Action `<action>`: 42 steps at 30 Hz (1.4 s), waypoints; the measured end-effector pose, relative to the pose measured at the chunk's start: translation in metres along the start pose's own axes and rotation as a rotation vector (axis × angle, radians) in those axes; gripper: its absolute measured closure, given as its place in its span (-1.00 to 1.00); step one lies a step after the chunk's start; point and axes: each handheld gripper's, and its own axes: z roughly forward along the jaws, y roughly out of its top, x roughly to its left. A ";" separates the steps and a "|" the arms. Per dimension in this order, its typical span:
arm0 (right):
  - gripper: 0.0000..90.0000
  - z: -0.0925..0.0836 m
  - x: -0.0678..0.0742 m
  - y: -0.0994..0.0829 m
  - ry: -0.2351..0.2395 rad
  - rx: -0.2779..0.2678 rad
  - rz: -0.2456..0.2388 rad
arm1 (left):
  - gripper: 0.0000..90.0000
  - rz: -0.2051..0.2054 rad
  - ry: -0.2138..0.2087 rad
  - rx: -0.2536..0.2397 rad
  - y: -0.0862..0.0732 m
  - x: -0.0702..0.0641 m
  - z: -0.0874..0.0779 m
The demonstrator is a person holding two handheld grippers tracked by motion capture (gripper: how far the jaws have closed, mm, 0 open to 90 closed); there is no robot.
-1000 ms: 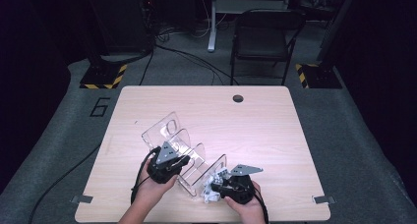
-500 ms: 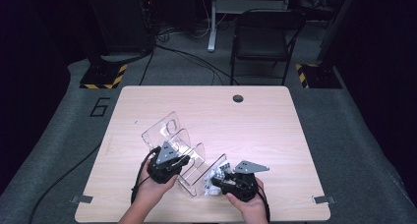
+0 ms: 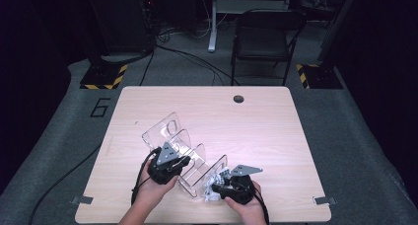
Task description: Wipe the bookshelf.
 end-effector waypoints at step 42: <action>0.05 -0.002 -0.014 -0.009 0.106 0.034 0.057 | 0.91 0.000 0.002 -0.003 0.000 0.000 0.000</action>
